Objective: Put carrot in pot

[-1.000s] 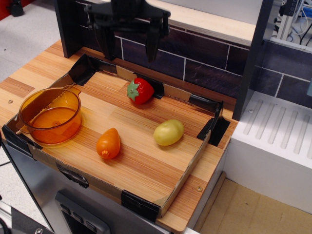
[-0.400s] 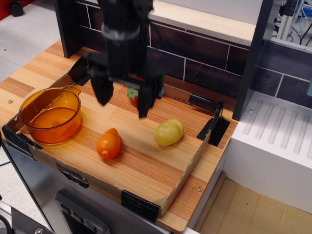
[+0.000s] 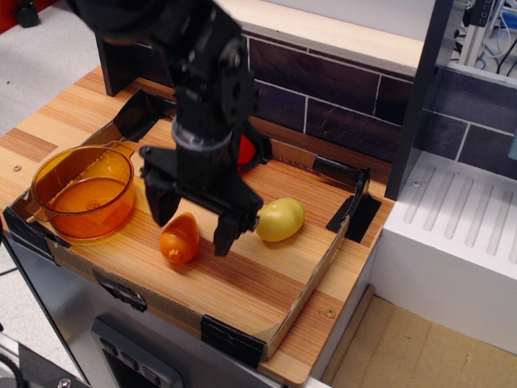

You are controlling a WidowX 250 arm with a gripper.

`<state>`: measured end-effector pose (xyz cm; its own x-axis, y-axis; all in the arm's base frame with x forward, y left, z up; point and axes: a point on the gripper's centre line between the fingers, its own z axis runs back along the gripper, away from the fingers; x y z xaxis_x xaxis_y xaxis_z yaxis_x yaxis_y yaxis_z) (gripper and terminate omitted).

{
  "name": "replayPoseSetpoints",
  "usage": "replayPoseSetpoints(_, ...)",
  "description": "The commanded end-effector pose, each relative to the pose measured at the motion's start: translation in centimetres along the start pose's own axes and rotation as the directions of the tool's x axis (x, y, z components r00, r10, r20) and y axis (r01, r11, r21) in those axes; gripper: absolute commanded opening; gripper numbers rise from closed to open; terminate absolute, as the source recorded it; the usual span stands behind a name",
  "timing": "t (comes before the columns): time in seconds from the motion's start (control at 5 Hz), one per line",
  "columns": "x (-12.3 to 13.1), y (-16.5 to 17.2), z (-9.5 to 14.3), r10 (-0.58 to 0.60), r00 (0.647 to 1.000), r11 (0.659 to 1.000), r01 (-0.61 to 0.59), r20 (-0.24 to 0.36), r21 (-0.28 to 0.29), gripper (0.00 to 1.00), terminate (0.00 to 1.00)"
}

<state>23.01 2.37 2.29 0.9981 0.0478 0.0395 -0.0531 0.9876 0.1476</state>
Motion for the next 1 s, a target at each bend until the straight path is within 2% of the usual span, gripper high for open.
replayPoseSetpoints(0.0, -0.6, 1.0, -1.1, 0.005, 1.000, 0.999, -0.007, 0.030, 0.054, 1.00, 0.00)
replayPoseSetpoints(0.2, -0.7, 0.9, -2.0, 0.005, 1.000, 0.998, -0.005, 0.000, 0.058, 1.00, 0.00)
replayPoseSetpoints(0.4, -0.6, 0.7, -2.4, -0.003, 1.000, 0.999, 0.004, -0.015, 0.054, 0.00, 0.00)
replayPoseSetpoints(0.6, -0.3, 0.6, -2.5, -0.011, 1.000, 0.999, 0.012, -0.024, 0.041, 0.00, 0.00)
replayPoseSetpoints(0.8, 0.0, 1.0, -0.9, -0.016, 1.000, 1.000, 0.016, -0.024, 0.011, 0.00, 0.00)
